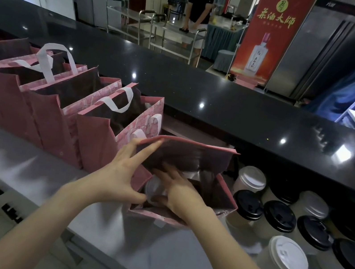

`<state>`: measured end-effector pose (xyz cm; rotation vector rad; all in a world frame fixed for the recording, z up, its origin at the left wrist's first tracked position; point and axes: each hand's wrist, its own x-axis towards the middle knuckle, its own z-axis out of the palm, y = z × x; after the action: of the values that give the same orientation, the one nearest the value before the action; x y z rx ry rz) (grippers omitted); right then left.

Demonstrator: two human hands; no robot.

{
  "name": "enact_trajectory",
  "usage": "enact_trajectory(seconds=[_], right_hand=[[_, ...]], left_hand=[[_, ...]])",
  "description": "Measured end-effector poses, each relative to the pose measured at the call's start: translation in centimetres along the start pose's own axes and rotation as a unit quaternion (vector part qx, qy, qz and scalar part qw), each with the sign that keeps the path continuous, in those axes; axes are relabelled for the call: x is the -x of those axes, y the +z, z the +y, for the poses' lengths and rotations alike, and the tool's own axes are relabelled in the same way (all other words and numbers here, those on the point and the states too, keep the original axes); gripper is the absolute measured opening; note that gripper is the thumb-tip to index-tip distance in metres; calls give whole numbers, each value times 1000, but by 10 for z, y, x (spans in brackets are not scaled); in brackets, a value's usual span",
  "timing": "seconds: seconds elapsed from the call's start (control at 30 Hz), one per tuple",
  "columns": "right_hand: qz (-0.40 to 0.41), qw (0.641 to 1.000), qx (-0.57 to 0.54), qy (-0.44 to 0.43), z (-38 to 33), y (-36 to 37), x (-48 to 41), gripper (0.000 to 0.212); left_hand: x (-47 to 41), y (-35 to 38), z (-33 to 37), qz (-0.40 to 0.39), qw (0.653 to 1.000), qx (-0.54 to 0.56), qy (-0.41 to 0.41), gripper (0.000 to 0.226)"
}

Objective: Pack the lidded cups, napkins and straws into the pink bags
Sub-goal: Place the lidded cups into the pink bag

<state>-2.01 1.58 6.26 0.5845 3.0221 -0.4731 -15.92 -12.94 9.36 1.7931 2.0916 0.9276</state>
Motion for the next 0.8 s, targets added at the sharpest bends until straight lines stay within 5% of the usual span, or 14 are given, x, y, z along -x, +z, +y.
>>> enact_trajectory(seconds=[0.2, 0.33, 0.4, 0.53, 0.8], right_hand=[[177, 980, 26, -83, 19, -37, 95, 40], [292, 953, 83, -21, 68, -40, 169, 34], [279, 951, 109, 75, 102, -34, 198, 41], [87, 939, 140, 302, 158, -12, 234, 73], [90, 939, 39, 329, 175, 11, 243, 80]], left_hand=[[0, 16, 8, 23, 1000, 9, 9, 119], [-3, 31, 16, 20, 1000, 5, 20, 123], [-3, 39, 20, 18, 1000, 4, 18, 126], [-3, 52, 28, 36, 998, -37, 29, 129], [1, 56, 47, 31, 997, -59, 30, 141]])
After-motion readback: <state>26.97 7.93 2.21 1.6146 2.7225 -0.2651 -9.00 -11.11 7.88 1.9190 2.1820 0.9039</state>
